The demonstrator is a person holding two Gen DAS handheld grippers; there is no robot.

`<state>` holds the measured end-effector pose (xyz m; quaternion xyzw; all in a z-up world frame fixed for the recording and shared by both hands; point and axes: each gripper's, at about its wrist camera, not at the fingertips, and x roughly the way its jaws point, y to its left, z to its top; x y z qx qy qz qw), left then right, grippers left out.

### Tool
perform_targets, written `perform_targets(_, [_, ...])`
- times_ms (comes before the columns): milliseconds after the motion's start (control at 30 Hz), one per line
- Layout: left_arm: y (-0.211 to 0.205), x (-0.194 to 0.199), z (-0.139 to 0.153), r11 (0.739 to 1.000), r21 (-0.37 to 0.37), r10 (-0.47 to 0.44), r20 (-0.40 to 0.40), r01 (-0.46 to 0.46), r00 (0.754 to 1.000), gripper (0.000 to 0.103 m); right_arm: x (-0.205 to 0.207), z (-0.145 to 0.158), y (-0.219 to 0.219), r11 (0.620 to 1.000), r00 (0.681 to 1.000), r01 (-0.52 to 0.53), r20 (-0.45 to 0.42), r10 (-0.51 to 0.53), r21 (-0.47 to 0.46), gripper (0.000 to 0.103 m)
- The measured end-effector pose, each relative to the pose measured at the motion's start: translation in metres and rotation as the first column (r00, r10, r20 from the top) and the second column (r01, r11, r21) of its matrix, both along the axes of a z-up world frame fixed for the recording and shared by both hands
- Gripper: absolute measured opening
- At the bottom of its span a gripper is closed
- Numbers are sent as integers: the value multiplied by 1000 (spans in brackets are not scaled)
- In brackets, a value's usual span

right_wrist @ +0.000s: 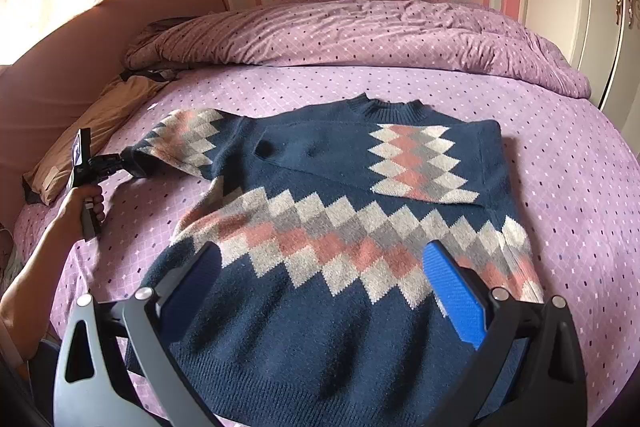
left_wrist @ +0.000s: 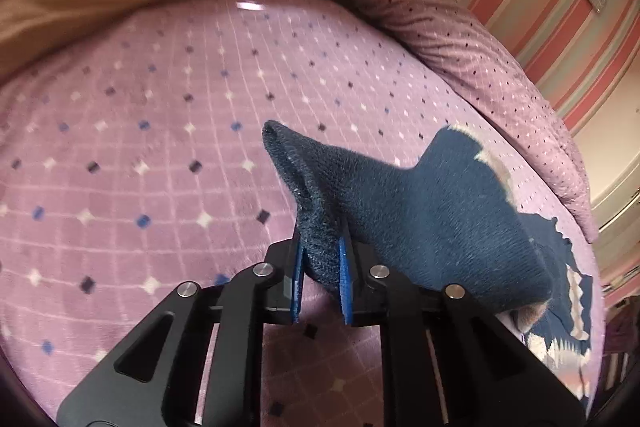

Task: Fold small clothes
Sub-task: 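Lift the held sleeve with the left gripper and fold it across the sweater body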

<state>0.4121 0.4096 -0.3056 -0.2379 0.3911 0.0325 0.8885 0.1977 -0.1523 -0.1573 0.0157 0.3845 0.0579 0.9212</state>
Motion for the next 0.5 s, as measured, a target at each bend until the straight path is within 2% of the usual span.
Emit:
perform_targets(133, [1, -6, 23, 998, 42, 35, 47, -37, 998, 12, 0, -1, 1, 1000, 1000, -5, 5, 5, 15, 101])
perform_targets(267, [-9, -10, 65, 993, 96, 52, 110, -62, 993, 12, 2, -5, -4, 1000, 1000, -11, -3, 11, 25, 101])
perform_targets(367, [-18, -2, 90, 986, 154, 44, 119, -62, 992, 12, 3, -3, -10, 999, 1000, -8, 12, 8, 47, 101])
perform_targets(500, [-22, 14, 123, 979, 194, 47, 111, -68, 993, 12, 1, 1, -18, 996, 999, -12, 31, 9, 84, 101])
